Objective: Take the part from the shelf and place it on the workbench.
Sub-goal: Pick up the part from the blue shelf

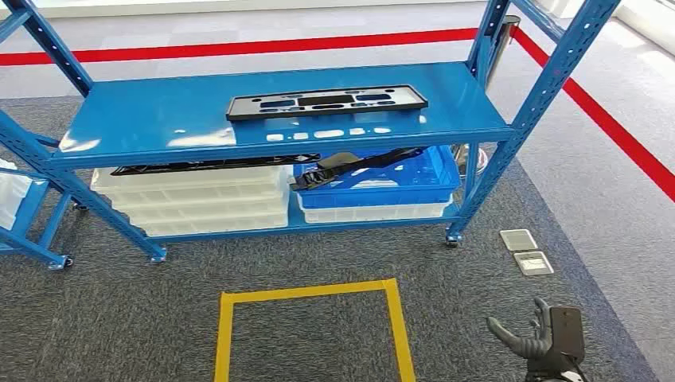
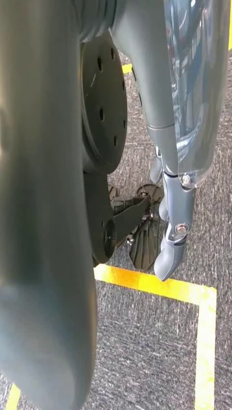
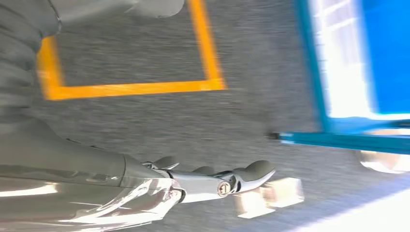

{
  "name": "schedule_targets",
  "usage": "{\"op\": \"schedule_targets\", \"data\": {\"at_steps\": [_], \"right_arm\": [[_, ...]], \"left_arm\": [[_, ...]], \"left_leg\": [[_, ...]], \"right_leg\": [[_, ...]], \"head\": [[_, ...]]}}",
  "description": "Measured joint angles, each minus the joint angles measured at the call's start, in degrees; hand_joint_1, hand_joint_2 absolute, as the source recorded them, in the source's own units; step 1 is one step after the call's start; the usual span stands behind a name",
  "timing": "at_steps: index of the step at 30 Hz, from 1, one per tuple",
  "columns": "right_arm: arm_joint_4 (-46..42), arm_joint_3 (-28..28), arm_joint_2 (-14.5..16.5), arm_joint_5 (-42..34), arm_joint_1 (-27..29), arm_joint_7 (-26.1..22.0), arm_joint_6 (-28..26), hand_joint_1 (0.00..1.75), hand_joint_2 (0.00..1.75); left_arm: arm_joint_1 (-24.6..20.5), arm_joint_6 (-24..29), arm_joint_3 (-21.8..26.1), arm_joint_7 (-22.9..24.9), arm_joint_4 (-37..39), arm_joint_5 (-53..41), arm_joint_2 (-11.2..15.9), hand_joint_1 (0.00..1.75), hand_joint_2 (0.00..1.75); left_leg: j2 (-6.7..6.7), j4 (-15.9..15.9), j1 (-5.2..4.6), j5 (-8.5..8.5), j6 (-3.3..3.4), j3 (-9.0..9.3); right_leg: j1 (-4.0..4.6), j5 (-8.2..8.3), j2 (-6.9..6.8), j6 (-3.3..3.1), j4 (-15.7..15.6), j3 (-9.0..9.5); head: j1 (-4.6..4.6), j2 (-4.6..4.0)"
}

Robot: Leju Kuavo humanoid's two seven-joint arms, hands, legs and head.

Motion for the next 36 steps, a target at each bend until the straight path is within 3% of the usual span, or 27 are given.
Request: {"op": "schedule_targets", "data": {"at_steps": [2,3,6,7,10,11,13,14,15,16,19,21,23,25,27,29,30,31,32,34,36], "right_arm": [[-1.8,0.7,0.1,-1.0,0.3,-0.2,0.4,0.00,0.00],[-3.6,1.4,0.2,-2.0,0.6,-0.3,0.8,0.00,0.44],[-9.0,3.8,0.5,-5.2,1.5,-0.4,2.2,0.00,0.44],[-10.8,4.6,0.6,-6.3,1.8,-0.4,2.6,0.00,0.00],[-15.6,6.8,0.6,-9.3,2.4,-0.4,3.8,0.00,0.00],[-17.1,7.5,0.6,-10.1,2.6,-0.4,4.1,0.00,0.00],[-20.3,9.3,0.4,-11.8,3.4,-0.2,4.7,0.00,0.00],[-22.0,10.4,0.3,-12.6,3.9,-0.2,4.9,0.00,0.00],[-23.8,11.6,0.2,-13.5,4.3,-0.1,5.2,0.00,0.00],[-25.4,12.8,0.0,-14.4,4.6,0.1,5.4,0.00,0.00],[-30.2,16.5,-0.6,-16.7,5.0,0.5,6.0,0.00,0.00],[-33.1,18.8,-0.9,-18.2,5.2,0.8,6.4,0.00,0.00],[-36.2,21.2,-1.2,-19.7,5.8,1.0,6.9,0.00,0.00],[-39.1,23.6,-1.7,-21.1,6.2,1.0,7.3,0.00,0.00],[-42.1,26.1,-2.4,-22.3,6.1,1.0,7.6,0.00,0.00],[-44.8,28.6,-3.1,-22.7,6.1,0.8,7.6,0.00,0.00],[-46.0,29.9,-3.4,-22.4,6.1,0.6,7.5,0.00,0.00],[-47.3,31.1,-3.8,-22.0,6.0,0.5,7.2,0.00,0.00],[-48.6,32.5,-4.2,-21.3,5.9,0.3,6.8,0.00,0.00],[-51.3,35.4,-5.3,-19.5,5.4,-0.3,5.6,0.00,0.00],[-53.5,38.0,-6.2,-17.4,4.9,-0.9,4.2,0.00,0.00]], "left_arm": [[0.0,0.0,0.2,0.0,0.0,-0.2,0.0,0.00,0.00],[-0.1,0.0,0.4,-0.1,0.0,-0.3,0.0,0.00,0.00],[-0.2,0.0,1.2,-0.2,0.3,-0.6,-0.1,0.00,0.00],[-0.3,0.0,1.5,-0.3,0.3,-0.6,-0.2,0.00,0.00],[-0.5,0.0,2.0,-0.5,0.4,-0.6,-0.4,0.00,0.00],[-0.5,0.0,2.2,-0.6,0.4,-0.6,-0.5,0.00,0.00],[-0.6,0.0,2.7,-0.6,0.4,-0.7,-0.7,0.00,0.00],[-0.5,0.0,3.0,-0.6,0.4,-0.7,-0.8,0.00,0.00],[-0.5,0.0,3.4,-0.6,0.4,-0.7,-0.9,0.00,0.00],[-0.6,0.0,3.8,-0.6,0.4,-0.7,-1.1,0.00,0.00],[-0.7,-0.3,4.9,-0.6,0.5,-0.6,-1.5,0.00,0.00],[-0.8,-0.5,5.8,-0.6,0.6,-0.5,-1.6,0.00,0.00],[-0.9,-0.6,6.6,-0.6,0.8,-0.4,-1.8,0.00,0.00],[-1.0,-0.8,7.4,-0.6,0.9,-0.3,-1.9,0.00,0.00],[-1.2,-1.1,8.3,-0.6,1.1,-0.2,-2.0,0.00,0.00],[-1.2,-1.6,9.1,-0.5,1.3,0.0,-2.2,0.00,0.00],[-1.2,-1.8,9.5,-0.4,1.4,0.3,-2.4,0.00,0.00],[-1.2,-2.1,9.9,-0.2,1.4,0.5,-2.5,0.00,0.00],[-1.1,-2.3,10.4,-0.1,1.5,0.7,-2.7,0.00,0.00],[-1.2,-2.8,11.4,0.1,1.7,0.9,-2.9,0.00,0.00],[-1.3,-3.2,12.5,0.3,1.8,1.4,-3.0,0.00,0.00]], "left_leg": [[0.00,0.1,-0.02,-0.05,0.09,-0.05],[0.00,0.2,-0.03,-0.09,0.17,-0.10],[0.00,0.5,-0.16,-0.19,0.49,-0.28],[0.00,0.5,-0.23,-0.17,0.65,-0.33],[0.28,-0.6,0.08,0.67,1.54,-0.08],[0.40,-1.1,0.29,0.99,1.83,-0.02],[0.53,-1.3,0.47,1.19,2.05,-0.09],[0.56,-1.2,0.50,1.19,2.04,-0.12],[0.58,-1.2,0.57,1.16,2.00,-0.10],[0.59,-1.1,0.70,1.08,1.87,-0.04],[0.56,-0.1,1.18,0.23,0.66,0.01],[0.53,0.9,1.01,-0.34,-0.18,-0.50],[0.54,1.3,0.90,-0.43,-0.51,-0.87],[0.22,2.1,1.08,-1.26,-0.80,-1.20],[-0.42,6.6,1.14,-4.12,-1.06,-3.29],[-0.79,14.3,1.07,-7.38,-1.06,-7.09],[-0.86,17.0,1.01,-7.93,-0.91,-8.57],[-0.91,17.8,0.90,-7.32,-0.63,-9.16],[-1.00,16.1,0.73,-5.59,-0.19,-8.71],[-1.41,9.1,0.17,-1.15,1.13,-5.96],[-1.84,4.1,-0.37,0.96,2.03,-4.02]], "right_leg": [[-0.01,0.03,-0.01,0.05,0.0,0.00],[-0.03,0.06,-0.01,0.12,0.0,0.00],[-0.15,0.22,-0.02,0.47,0.0,-0.02],[-0.21,0.33,-0.02,0.66,-0.1,-0.01],[-0.11,-0.41,0.17,1.22,0.5,-0.30],[-0.07,-1.71,0.30,1.31,2.4,-1.11],[-0.13,-5.29,0.51,1.47,9.1,-4.24],[-0.19,-6.50,0.55,1.64,12.6,-5.88],[-0.27,-6.65,0.58,1.84,14.6,-6.89],[-0.38,-5.68,0.57,2.07,14.6,-6.96],[-0.83,0.06,0.23,2.90,5.2,-3.10],[-0.87,0.77,0.07,2.45,1.9,-1.96],[-0.79,0.22,0.27,1.35,2.0,-2.29],[-0.80,0.18,0.41,0.69,2.2,-2.43],[-0.80,0.19,0.49,0.22,2.2,-2.47],[-0.60,0.15,0.56,-0.01,2.2,-2.50],[-0.45,0.11,0.64,-0.10,2.2,-2.48],[-0.29,0.08,0.76,-0.15,2.2,-2.43],[-0.12,0.04,0.92,-0.21,2.2,-2.33],[0.18,-0.06,1.22,-0.31,2.2,-2.09],[0.29,-0.10,1.45,-0.23,2.2,-2.16]], "head": [[0.00,0.00],[0.00,0.00],[0.00,0.01],[0.00,0.01],[0.02,0.00],[0.04,0.00],[0.08,0.00],[0.09,0.00],[0.09,0.00],[0.09,0.00],[0.15,0.00],[0.25,0.00],[0.27,0.00],[0.25,0.01],[0.23,0.02],[0.22,0.01],[0.23,0.00],[0.23,0.00],[0.22,0.00],[0.23,0.00],[0.24,0.00]]}}
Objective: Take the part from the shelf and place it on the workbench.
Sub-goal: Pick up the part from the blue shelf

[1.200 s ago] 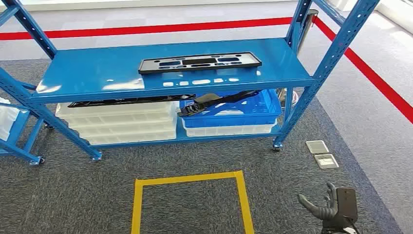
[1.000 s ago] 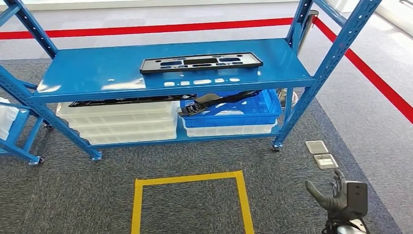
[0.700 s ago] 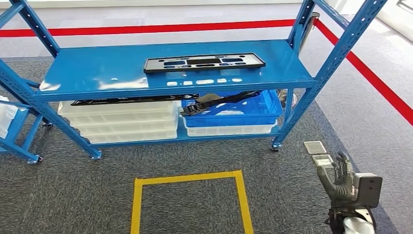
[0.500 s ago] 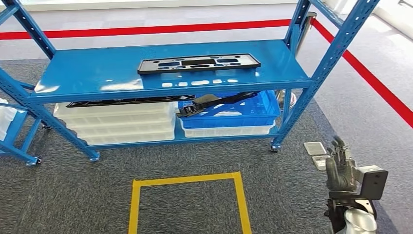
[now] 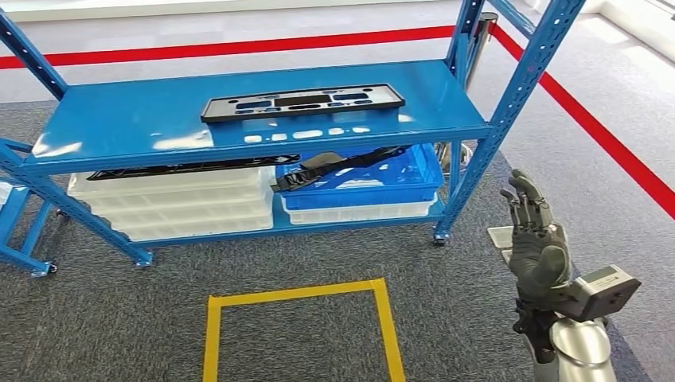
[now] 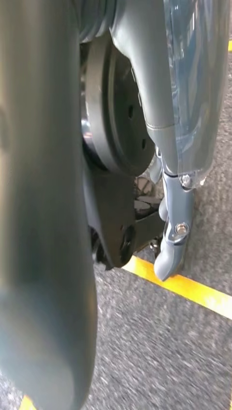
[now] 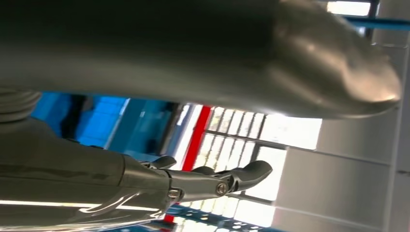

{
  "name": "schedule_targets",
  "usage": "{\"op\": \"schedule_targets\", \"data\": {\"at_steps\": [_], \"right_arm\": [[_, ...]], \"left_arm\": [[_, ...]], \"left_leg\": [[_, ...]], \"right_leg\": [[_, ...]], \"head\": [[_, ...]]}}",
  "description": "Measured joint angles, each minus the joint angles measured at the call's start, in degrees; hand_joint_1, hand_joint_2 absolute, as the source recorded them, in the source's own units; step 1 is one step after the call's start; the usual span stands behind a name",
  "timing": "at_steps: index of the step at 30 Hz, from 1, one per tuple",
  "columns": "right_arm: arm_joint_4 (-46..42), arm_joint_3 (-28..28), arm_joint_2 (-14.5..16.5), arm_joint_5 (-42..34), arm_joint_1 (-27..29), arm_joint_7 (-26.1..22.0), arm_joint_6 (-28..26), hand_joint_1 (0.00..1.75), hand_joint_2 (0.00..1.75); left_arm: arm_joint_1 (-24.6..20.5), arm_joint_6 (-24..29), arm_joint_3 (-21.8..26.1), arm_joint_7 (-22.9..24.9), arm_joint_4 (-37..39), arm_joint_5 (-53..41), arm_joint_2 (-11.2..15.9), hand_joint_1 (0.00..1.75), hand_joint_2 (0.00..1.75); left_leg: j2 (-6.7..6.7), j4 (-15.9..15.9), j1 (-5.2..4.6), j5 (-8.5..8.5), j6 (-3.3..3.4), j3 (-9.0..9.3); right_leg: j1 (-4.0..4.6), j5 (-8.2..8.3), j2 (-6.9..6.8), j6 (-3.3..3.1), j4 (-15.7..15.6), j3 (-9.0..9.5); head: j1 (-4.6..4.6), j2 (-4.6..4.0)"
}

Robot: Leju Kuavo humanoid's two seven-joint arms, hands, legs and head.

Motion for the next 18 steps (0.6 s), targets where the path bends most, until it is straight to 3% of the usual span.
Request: {"op": "schedule_targets", "data": {"at_steps": [3,5,8,9,10,11,14,16,18], "right_arm": [[-2.5,2.9,-1.3,3.2,-0.5,-0.9,-2.3,0.00,0.00],[-3.7,4.1,-2.0,4.6,-1.1,-1.3,-3.4,0.00,0.00],[-4.6,5.3,-3.0,5.6,-1.6,-1.5,-4.1,0.00,0.00],[-4.7,5.6,-3.2,5.7,-1.6,-1.5,-4.2,0.00,0.00],[-4.8,5.8,-3.4,5.8,-1.6,-1.5,-4.3,0.00,0.00],[-4.8,6.0,-3.6,5.9,-1.6,-1.5,-4.4,0.00,0.00],[-5.3,6.6,-4.1,6.1,-1.7,-1.6,-4.8,0.00,0.00],[-5.6,6.9,-4.3,6.2,-1.7,-1.7,-4.9,0.00,0.00],[-5.7,7.0,-4.4,6.2,-1.7,-1.8,-5.0,0.00,0.00]], "left_arm": [[-0.2,-0.7,1.5,0.6,0.1,1.3,-0.3,0.00,0.00],[-0.2,-1.3,2.4,0.9,0.1,2.1,-0.5,0.00,0.00],[-0.2,-1.7,3.4,1.3,0.2,2.6,-0.8,0.00,0.00],[-0.2,-1.7,3.7,1.4,0.2,2.7,-0.9,0.00,0.00],[-0.2,-1.8,3.9,1.5,0.3,2.9,-1.0,0.00,0.00],[-0.2,-1.9,4.1,1.6,0.3,3.0,-1.1,0.00,0.00],[-0.3,-2.0,4.6,1.7,0.4,3.1,-1.3,0.00,0.00],[-0.4,-2.1,4.8,1.8,0.4,3.0,-1.3,0.00,0.00],[-0.4,-2.1,4.9,1.8,0.4,2.9,-1.3,0.00,0.00]], "left_leg": [[0.02,-1.5,-0.13,-0.07,0.10,0.32],[0.26,-2.4,0.19,0.21,0.09,0.58],[0.59,-2.7,0.30,0.42,0.17,0.69],[0.69,-2.7,0.29,0.41,0.17,0.70],[0.77,-2.7,0.28,0.41,0.16,0.73],[0.81,-2.7,0.29,0.40,0.15,0.79],[0.81,-2.4,0.18,0.18,-0.24,0.89],[0.80,-2.2,-0.01,0.12,-0.76,0.68],[0.79,-2.1,-0.01,0.13,-1.17,0.60]], "right_leg": [[-0.13,0.08,0.05,0.68,0.0,-0.39],[-0.12,-1.18,-0.09,1.14,1.4,-0.95],[-0.10,-6.04,-0.19,1.56,10.3,-4.81],[-0.11,-6.91,-0.20,1.68,13.1,-6.02],[-0.12,-6.74,-0.22,1.78,14.2,-6.45],[-0.16,-5.50,-0.26,1.86,13.1,-5.84],[-0.17,-0.44,-0.52,1.69,2.7,-0.88],[-0.02,0.21,-0.53,1.09,-0.5,0.40],[0.01,0.30,-0.40,0.42,-0.7,0.32]], "head": [[0.01,0.00],[0.03,0.01],[0.06,0.00],[0.07,0.00],[0.07,0.01],[0.07,0.01],[0.07,0.01],[0.04,0.00],[0.03,0.00]]}}
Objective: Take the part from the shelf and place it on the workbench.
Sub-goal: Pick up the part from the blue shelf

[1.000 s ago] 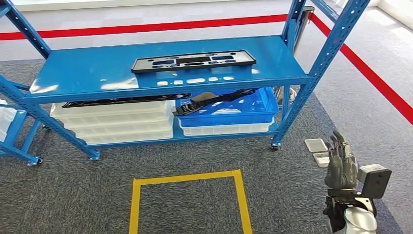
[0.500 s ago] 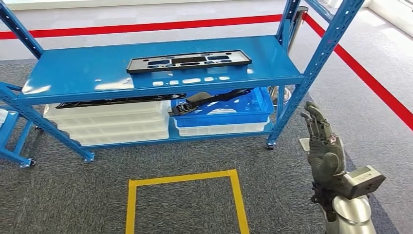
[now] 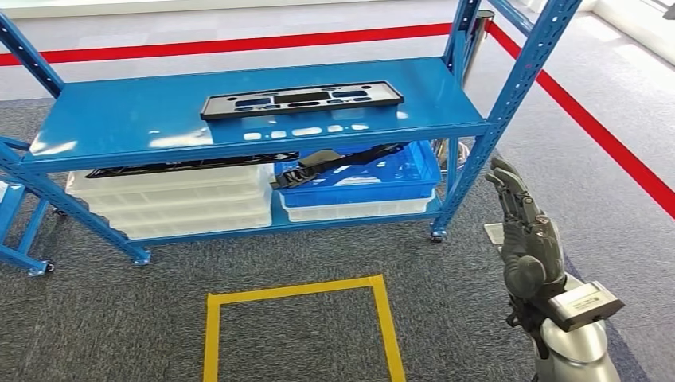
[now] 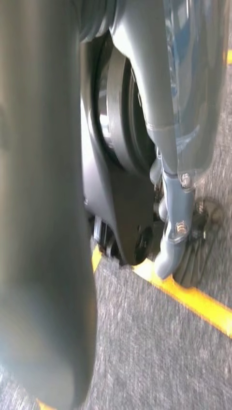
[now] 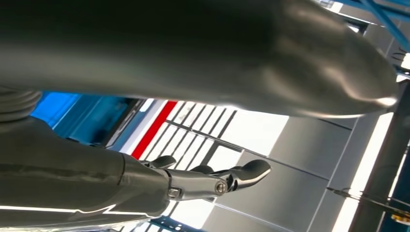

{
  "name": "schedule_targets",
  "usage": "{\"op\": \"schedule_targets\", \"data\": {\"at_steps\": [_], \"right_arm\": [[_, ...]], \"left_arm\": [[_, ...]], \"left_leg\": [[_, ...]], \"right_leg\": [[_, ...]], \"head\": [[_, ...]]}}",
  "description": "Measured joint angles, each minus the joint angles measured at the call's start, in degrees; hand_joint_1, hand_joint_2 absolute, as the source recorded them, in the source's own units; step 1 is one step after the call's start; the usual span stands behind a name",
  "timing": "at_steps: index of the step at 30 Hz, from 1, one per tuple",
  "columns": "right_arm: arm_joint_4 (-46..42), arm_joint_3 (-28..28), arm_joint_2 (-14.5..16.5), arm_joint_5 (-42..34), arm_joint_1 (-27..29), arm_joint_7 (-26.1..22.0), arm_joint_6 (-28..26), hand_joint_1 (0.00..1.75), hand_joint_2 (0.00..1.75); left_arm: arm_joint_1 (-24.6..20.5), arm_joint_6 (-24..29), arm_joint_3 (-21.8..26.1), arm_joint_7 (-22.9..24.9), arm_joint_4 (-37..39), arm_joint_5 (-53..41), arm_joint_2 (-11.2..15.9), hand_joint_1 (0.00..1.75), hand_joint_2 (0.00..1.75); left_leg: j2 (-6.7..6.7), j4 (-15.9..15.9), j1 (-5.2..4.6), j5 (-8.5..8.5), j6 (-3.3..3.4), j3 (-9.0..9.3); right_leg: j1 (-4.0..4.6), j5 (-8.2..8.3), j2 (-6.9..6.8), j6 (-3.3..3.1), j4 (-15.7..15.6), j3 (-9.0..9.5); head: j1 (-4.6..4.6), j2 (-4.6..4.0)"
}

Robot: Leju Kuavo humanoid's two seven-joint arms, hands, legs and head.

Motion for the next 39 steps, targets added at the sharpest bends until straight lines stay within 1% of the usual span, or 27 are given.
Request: {"op": "schedule_targets", "data": {"at_steps": [2,3,5,6,7,8,9,11,12,13,15,17,19,21,22,23,24,26,27,28,31,33,34,36,37,38,39], "right_arm": [[-0.2,0.1,-0.1,0.0,0.0,-0.1,0.0,0.00,0.00],[-0.3,0.2,-0.2,0.0,0.0,-0.1,0.0,0.00,0.00],[-0.4,0.3,-0.2,0.0,0.2,-0.1,0.0,0.00,0.00],[-0.4,0.4,-0.2,-0.1,0.3,-0.1,0.0,0.00,0.00],[-0.4,0.4,-0.2,-0.1,0.5,-0.1,0.0,0.00,0.00],[-0.4,0.5,-0.2,-0.2,0.6,-0.2,0.0,0.00,0.00],[-0.4,0.5,-0.3,-0.2,0.7,-0.2,0.0,0.00,0.00],[-0.5,0.5,-0.3,-0.3,0.8,-0.3,0.0,0.00,0.00],[-0.6,0.5,-0.3,-0.4,0.8,-0.3,0.0,0.00,0.00],[-0.7,0.5,-0.4,-0.4,0.9,-0.4,0.0,0.00,0.00],[-0.8,0.6,-0.5,-0.5,1.0,-0.5,0.0,0.00,0.00],[-0.8,0.7,-0.7,-0.5,1.0,-0.6,0.0,0.00,0.00],[-0.9,0.8,-0.9,-0.5,1.1,-0.7,0.0,0.00,0.00],[-0.9,0.8,-1.2,-0.6,1.4,-0.7,0.0,0.00,0.00],[-0.9,0.8,-1.3,-0.7,1.6,-0.7,0.0,0.00,0.00],[-0.9,0.8,-1.3,-0.8,1.7,-0.7,0.0,0.00,0.00],[-0.9,0.8,-1.4,-1.0,1.8,-0.7,0.0,0.00,0.00],[-0.8,0.8,-1.6,-1.4,1.8,-0.7,0.0,0.00,0.00],[-0.8,0.8,-1.6,-1.6,1.7,-0.7,0.0,0.00,0.00],[-0.8,0.8,-1.7,-1.8,1.8,-0.7,0.1,0.00,0.00],[-0.8,0.8,-1.9,-2.6,2.0,-0.8,0.3,0.00,0.00],[-0.9,0.9,-1.9,-3.2,2.0,-0.7,0.5,0.00,0.00],[-0.9,0.9,-1.9,-3.4,2.0,-0.7,0.5,0.00,0.00],[-0.9,1.0,-1.9,-3.7,2.0,-0.5,0.5,0.00,0.00],[-0.9,1.0,-1.9,-3.6,2.0,-0.3,0.4,0.00,0.00],[-0.9,1.0,-1.8,-3.5,2.1,0.0,0.3,0.00,0.00],[-0.9,1.1,-1.8,-3.3,2.2,0.3,0.1,0.00,0.00]], "left_arm": [[-0.1,0.0,0.1,0.0,0.0,0.0,0.0,0.00,0.00],[-0.1,-0.1,0.1,0.0,0.0,0.1,0.0,0.00,0.00],[-0.1,-0.1,0.1,0.0,0.0,0.1,0.0,0.00,0.00],[-0.1,-0.1,0.1,0.0,0.0,0.1,0.0,0.00,0.00],[-0.1,-0.1,0.1,0.0,0.0,0.0,0.0,0.00,0.00],[-0.1,-0.1,0.1,0.0,0.0,0.0,0.0,0.00,0.00],[-0.1,-0.1,0.1,0.0,0.0,-0.1,0.0,0.00,0.00],[-0.1,-0.1,0.1,0.0,0.0,-0.3,0.0,0.00,0.00],[-0.1,-0.1,0.1,0.0,0.0,-0.4,0.0,0.00,0.00],[-0.1,-0.2,0.1,0.0,0.0,-0.5,0.0,0.00,0.00],[0.0,-0.3,0.1,0.1,0.0,-0.7,0.0,0.00,0.00],[0.1,-0.3,0.1,0.1,0.0,-0.7,0.0,0.00,0.00],[0.0,-0.4,0.1,0.1,0.0,-0.8,-0.1,0.00,0.00],[0.0,-0.5,0.1,0.1,0.0,-0.8,-0.1,0.00,0.00],[0.1,-0.5,0.1,0.1,0.0,-0.8,-0.1,0.00,0.00],[0.1,-0.5,0.1,0.1,0.0,-0.8,-0.1,0.00,0.00],[0.1,-0.5,0.1,0.1,0.0,-0.9,-0.1,0.00,0.00],[0.1,-0.5,0.1,0.1,0.0,-0.9,-0.1,0.00,0.00],[0.1,-0.5,0.1,0.1,0.0,-0.9,-0.2,0.00,0.00],[0.1,-0.5,0.1,0.2,0.0,-0.9,-0.2,0.00,0.00],[-0.1,-0.5,0.1,0.1,0.0,-0.9,-0.2,0.00,0.00],[-0.2,-0.4,0.1,0.1,0.0,-0.9,-0.2,0.00,0.00],[-0.2,-0.4,0.1,0.1,0.0,-0.9,-0.2,0.00,0.00],[-0.2,-0.3,0.1,0.0,0.0,-0.9,-0.2,0.00,0.00],[-0.2,-0.3,0.1,-0.1,0.0,-0.9,-0.2,0.00,0.00],[-0.2,-0.2,0.2,-0.1,0.0,-0.9,-0.2,0.00,0.00],[-0.2,0.0,0.2,-0.2,0.0,-0.9,-0.2,0.00,0.00]], "left_leg": [[-0.07,1.2,0.14,-1.17,-0.52,-0.40],[-0.11,3.3,0.25,-2.61,-0.84,-1.27],[-0.14,10.3,0.47,-6.19,-1.37,-4.28],[-0.14,13.6,0.53,-7.36,-1.51,-5.74],[-0.14,15.2,0.54,-7.47,-1.55,-6.48],[-0.14,14.7,0.54,-6.48,-1.49,-6.26],[-0.16,12.1,0.51,-4.60,-1.32,-5.10],[-0.36,4.7,0.33,-0.76,-0.65,-1.86],[-0.47,2.0,0.17,0.05,-0.33,-0.71],[-0.58,0.5,0.01,0.19,-0.09,-0.14],[-0.64,-0.3,-0.16,-0.22,0.19,0.11],[-0.56,-0.9,0.06,0.03,0.66,0.49],[-0.42,-1.3,0.30,0.18,1.20,0.88],[-0.34,-1.3,0.28,0.03,1.49,1.01],[-0.31,-1.3,0.27,-0.08,1.55,1.10],[-0.32,-1.3,0.27,-0.23,1.54,1.26],[-0.33,-1.3,0.29,-0.43,1.43,1.52],[-0.35,-1.2,0.20,-1.07,0.95,2.15],[-0.36,-1.1,0.09,-1.38,0.63,2.32],[-0.35,-1.0,-0.01,-1.60,0.35,2.37],[-0.31,-0.9,-0.01,-1.99,-0.17,2.41],[-0.31,1.3,0.12,-3.43,-0.74,1.55],[-0.32,4.0,0.24,-4.82,-1.06,0.17],[-0.33,11.6,0.43,-7.61,-1.49,-4.00],[-0.33,14.4,0.46,-8.07,-1.58,-5.76],[-0.33,15.3,0.46,-7.46,-1.56,-6.68],[-0.34,14.2,0.45,-5.81,-1.43,-6.60]], "right_leg": [[-0.21,0.16,-0.04,-0.56,-0.1,0.03],[-0.36,0.23,-0.09,-0.81,-0.2,0.01],[-0.37,0.23,-0.16,-1.06,-0.2,-0.07],[-0.36,0.22,-0.18,-1.08,-0.2,-0.09],[-0.36,0.19,-0.17,-1.10,-0.2,-0.06],[-0.35,0.16,-0.12,-1.11,-0.2,0.01],[-0.34,0.11,-0.03,-1.08,-0.2,0.12],[-0.25,-0.04,0.12,-0.88,-0.2,0.26],[-0.23,-0.08,0.16,-0.68,-0.1,0.17],[-0.23,-0.09,0.18,-0.44,-0.1,0.04],[-0.33,0.00,0.18,0.21,-0.3,-0.05],[-0.36,-0.66,0.14,0.78,0.3,-0.11],[-0.36,-3.30,0.10,1.16,4.9,-2.20],[-0.37,-6.18,0.09,1.48,12.2,-6.07],[-0.37,-6.47,0.08,1.61,14.5,-7.45],[-0.39,-5.61,0.07,1.70,14.8,-7.85],[-0.42,-3.73,0.04,1.76,12.8,-7.19],[-0.39,0.46,-0.12,1.67,5.7,-4.17],[-0.34,1.48,-0.18,1.43,2.7,-2.87],[-0.27,1.75,-0.20,1.13,1.0,-2.16],[-0.19,1.15,-0.05,0.09,0.3,-1.87],[-0.40,0.95,-0.13,-0.57,0.1,-1.54],[-0.49,0.83,-0.22,-0.84,0.1,-1.36],[-0.46,0.54,-0.29,-1.16,0.1,-1.12],[-0.44,0.38,-0.26,-1.22,0.1,-0.97],[-0.42,0.20,-0.19,-1.23,0.1,-0.73],[-0.39,-0.03,-0.10,-1.20,0.1,-0.38]], "head": [[-0.02,0.00],[-0.03,0.00],[-0.04,0.00],[-0.03,0.00],[-0.03,0.00],[-0.03,0.00],[-0.03,0.00],[-0.03,0.00],[-0.03,0.00],[-0.02,0.00],[0.00,0.00],[0.02,0.00],[0.03,0.00],[0.04,0.00],[0.04,0.00],[0.04,0.00],[0.04,0.00],[0.04,0.00],[0.04,0.00],[0.02,0.01],[-0.01,0.01],[-0.02,0.01],[-0.03,0.01],[-0.04,0.01],[-0.04,0.01],[-0.05,0.01],[-0.05,0.01]]}}
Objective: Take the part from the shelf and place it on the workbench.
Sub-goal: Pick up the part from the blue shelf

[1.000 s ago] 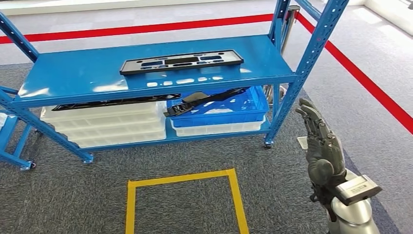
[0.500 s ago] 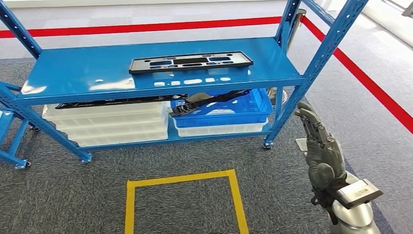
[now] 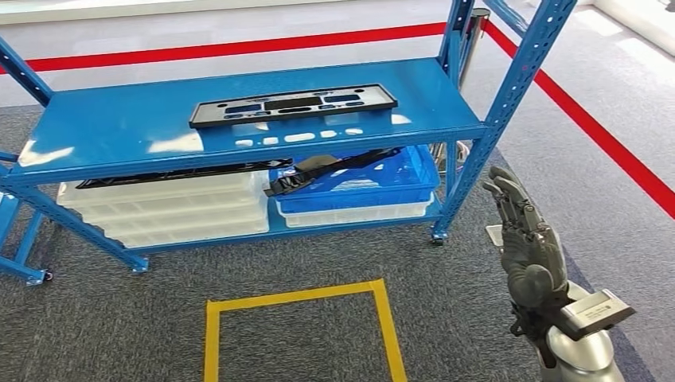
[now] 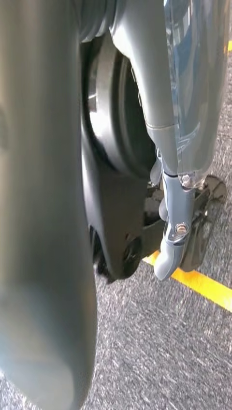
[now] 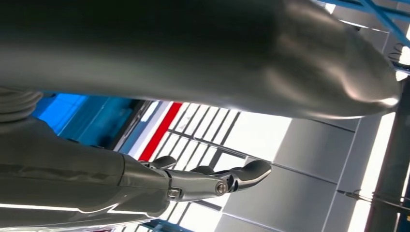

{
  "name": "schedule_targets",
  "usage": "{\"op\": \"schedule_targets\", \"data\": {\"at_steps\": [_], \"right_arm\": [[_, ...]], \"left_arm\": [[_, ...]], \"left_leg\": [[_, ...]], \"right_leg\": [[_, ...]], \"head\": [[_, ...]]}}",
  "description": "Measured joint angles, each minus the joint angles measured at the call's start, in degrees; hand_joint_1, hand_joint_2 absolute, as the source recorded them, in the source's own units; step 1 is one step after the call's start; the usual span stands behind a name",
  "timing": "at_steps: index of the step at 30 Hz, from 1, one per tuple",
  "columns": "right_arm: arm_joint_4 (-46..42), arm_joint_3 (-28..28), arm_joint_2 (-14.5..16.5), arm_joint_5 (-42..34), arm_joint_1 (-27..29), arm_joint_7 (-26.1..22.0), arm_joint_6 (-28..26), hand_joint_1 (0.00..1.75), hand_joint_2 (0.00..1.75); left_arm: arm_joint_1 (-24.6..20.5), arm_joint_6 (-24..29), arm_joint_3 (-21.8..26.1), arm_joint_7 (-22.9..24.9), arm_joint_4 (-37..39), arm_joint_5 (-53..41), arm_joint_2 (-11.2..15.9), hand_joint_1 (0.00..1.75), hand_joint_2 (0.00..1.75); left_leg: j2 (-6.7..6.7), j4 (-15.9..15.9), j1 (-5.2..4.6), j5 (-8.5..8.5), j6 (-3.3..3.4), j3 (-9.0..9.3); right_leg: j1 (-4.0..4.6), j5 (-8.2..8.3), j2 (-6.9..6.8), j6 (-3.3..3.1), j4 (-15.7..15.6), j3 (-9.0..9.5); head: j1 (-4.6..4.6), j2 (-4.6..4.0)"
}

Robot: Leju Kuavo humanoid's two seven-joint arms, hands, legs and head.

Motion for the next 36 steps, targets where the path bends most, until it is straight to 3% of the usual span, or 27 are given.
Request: {"op": "schedule_targets", "data": {"at_steps": [2,4,6,9,10,12,13,14,15,17,19,24,25,27,29,30,31,33,34,36], "right_arm": [[-0.2,0.0,0.1,0.6,0.1,0.6,-0.4,0.00,0.00],[-0.4,0.1,0.2,0.9,0.1,0.9,-0.6,0.00,0.00],[-0.6,0.2,0.3,0.9,0.3,1.1,-0.7,0.00,0.00],[-1.1,0.3,0.2,0.7,0.4,1.0,-0.7,0.00,0.00],[-1.2,0.3,0.2,0.6,0.4,1.0,-0.7,0.00,0.00],[-1.3,0.3,0.0,0.5,0.6,1.0,-0.5,0.00,0.00],[-1.3,0.3,-0.1,0.4,0.8,0.9,-0.4,0.00,0.00],[-1.3,0.3,-0.3,0.3,1.0,0.9,-0.3,0.00,0.00],[-1.4,0.2,-0.6,0.2,1.4,0.8,-0.2,0.00,0.00],[-1.9,0.0,-1.2,-0.2,2.6,0.4,-0.2,0.00,0.00],[-2.8,-0.6,-2.0,-0.7,4.2,-0.2,-0.2,0.00,0.00],[-4.6,-2.0,-2.9,-1.3,7.4,-1.0,0.0,0.00,0.00],[-4.9,-2.1,-2.9,-1.1,7.5,-0.8,0.0,0.00,0.00],[-5.2,-2.3,-2.9,-0.5,7.5,-0.1,0.0,0.00,0.00],[-5.3,-2.2,-2.9,0.2,7.4,0.8,0.0,0.00,0.00],[-5.4,-2.2,-2.9,0.5,7.3,1.2,0.0,0.00,0.00],[-5.4,-2.1,-2.8,0.8,7.0,1.6,-0.1,0.00,0.00],[-5.5,-1.6,-2.6,1.6,5.9,2.0,-0.6,0.00,0.00],[-5.6,-1.2,-2.5,1.9,5.2,2.1,-0.9,0.00,0.00],[-5.6,-0.5,-2.3,2.0,4.0,2.1,-1.3,0.00,0.00]], "left_arm": [[0.1,0.1,0.1,0.0,0.0,0.0,0.0,0.00,0.00],[0.1,0.2,0.3,0.0,0.0,0.0,0.0,0.00,0.00],[0.1,0.2,0.5,0.0,0.0,0.0,0.0,0.00,0.00],[0.2,0.1,0.6,0.0,0.0,-0.1,0.0,0.00,0.00],[0.2,0.1,0.6,0.0,0.0,-0.2,0.0,0.00,0.00],[0.2,0.1,0.6,-0.1,0.0,-0.5,0.0,0.00,0.00],[0.2,0.1,0.6,-0.1,0.0,-0.6,0.0,0.00,0.00],[0.2,0.1,0.6,-0.1,0.0,-0.8,0.0,0.00,0.00],[0.3,0.1,0.7,-0.1,0.0,-0.9,0.0,0.00,0.00],[0.4,0.3,0.7,-0.1,0.0,-1.0,-0.1,0.00,0.00],[0.4,0.6,0.7,0.0,0.0,-1.2,-0.2,0.00,0.00],[0.2,1.1,0.7,-0.3,0.0,-1.7,-0.3,0.00,0.00],[0.2,1.1,0.7,-0.3,0.0,-1.6,-0.3,0.00,0.00],[0.1,1.1,0.8,-0.6,0.0,-1.3,-0.3,0.00,0.00],[0.2,1.1,0.9,-0.8,0.0,-1.1,-0.3,0.00,0.00],[0.2,1.1,1.0,-0.8,0.0,-0.9,-0.3,0.00,0.00],[0.2,1.1,1.1,-0.8,0.0,-0.8,-0.3,0.00,0.00],[0.2,1.0,1.3,-0.8,0.0,-0.8,-0.3,0.00,0.00],[0.2,0.9,1.3,-0.8,0.0,-0.9,-0.3,0.00,0.00],[0.1,0.7,1.4,-0.8,0.0,-1.0,-0.3,0.00,0.00]], "left_leg": [[-0.09,-6.6,-0.16,4.65,0.66,2.41],[-0.23,-11.9,-0.51,7.02,1.45,4.55],[-0.29,-13.2,-0.80,6.72,1.97,4.96],[-0.23,-14.7,-0.36,6.68,2.48,5.88],[-0.18,-15.1,-0.17,6.73,2.64,6.29],[-0.08,-15.3,-0.14,6.57,2.93,6.69],[-0.06,-15.2,-0.15,6.45,3.02,6.82],[-0.04,-15.2,-0.15,6.29,3.06,6.98],[-0.06,-15.2,-0.13,6.09,3.02,7.22],[-0.16,-15.2,-0.06,5.52,2.66,7.88],[-0.27,-14.9,-0.26,4.91,1.99,8.20],[-0.24,-13.7,-0.29,3.61,0.87,7.90],[-0.25,-11.9,-0.19,2.50,0.57,7.08],[-0.25,-4.9,0.02,-0.65,0.03,3.51],[-0.25,0.9,0.09,-1.94,-0.14,0.10],[-0.26,1.0,0.08,-0.97,-0.07,-0.31],[-0.26,-1.1,0.04,1.01,0.13,0.33],[-0.27,-8.2,-0.21,5.43,0.94,3.17],[-0.28,-11.1,-0.42,6.60,1.36,4.37],[-0.30,-13.2,-0.78,6.60,1.88,5.21]], "right_leg": [[0.05,-0.56,0.16,0.15,0.0,0.90],[0.14,-1.00,0.25,0.53,0.0,1.38],[0.15,-1.12,0.21,1.09,-0.2,1.31],[0.15,-2.09,0.09,1.96,0.6,1.33],[0.16,-3.27,0.09,2.17,2.6,0.51],[0.11,-6.24,0.09,2.42,9.5,-3.04],[0.09,-7.10,0.08,2.56,12.7,-4.93],[0.08,-6.90,0.07,2.70,14.2,-6.08],[0.05,-5.55,0.06,2.82,13.7,-6.20],[-0.04,-1.09,-0.07,2.93,7.2,-3.77],[0.03,1.19,-0.20,2.60,1.6,-1.44],[0.02,0.59,0.04,0.89,0.2,-0.78],[-0.10,0.53,-0.01,0.63,0.1,-0.63],[-0.11,0.29,-0.11,0.23,0.1,-0.44],[-0.03,0.04,-0.09,0.04,0.1,-0.18],[0.02,-0.12,-0.03,0.00,0.1,0.06],[0.07,-0.32,0.05,0.00,0.1,0.40],[0.22,-0.78,0.18,0.12,0.0,1.12],[0.25,-0.95,0.24,0.28,0.0,1.28],[0.21,-1.10,0.23,0.77,-0.1,1.21]], "head": [[0.01,0.00],[-0.01,-0.01],[-0.01,0.00],[0.02,0.00],[0.03,0.00],[0.04,0.00],[0.04,0.00],[0.04,0.00],[0.04,-0.01],[0.04,-0.01],[0.05,-0.01],[0.01,-0.01],[0.00,-0.01],[-0.01,0.00],[0.00,0.00],[0.00,0.00],[0.00,0.00],[0.01,-0.01],[0.01,-0.01],[0.03,-0.01]]}}
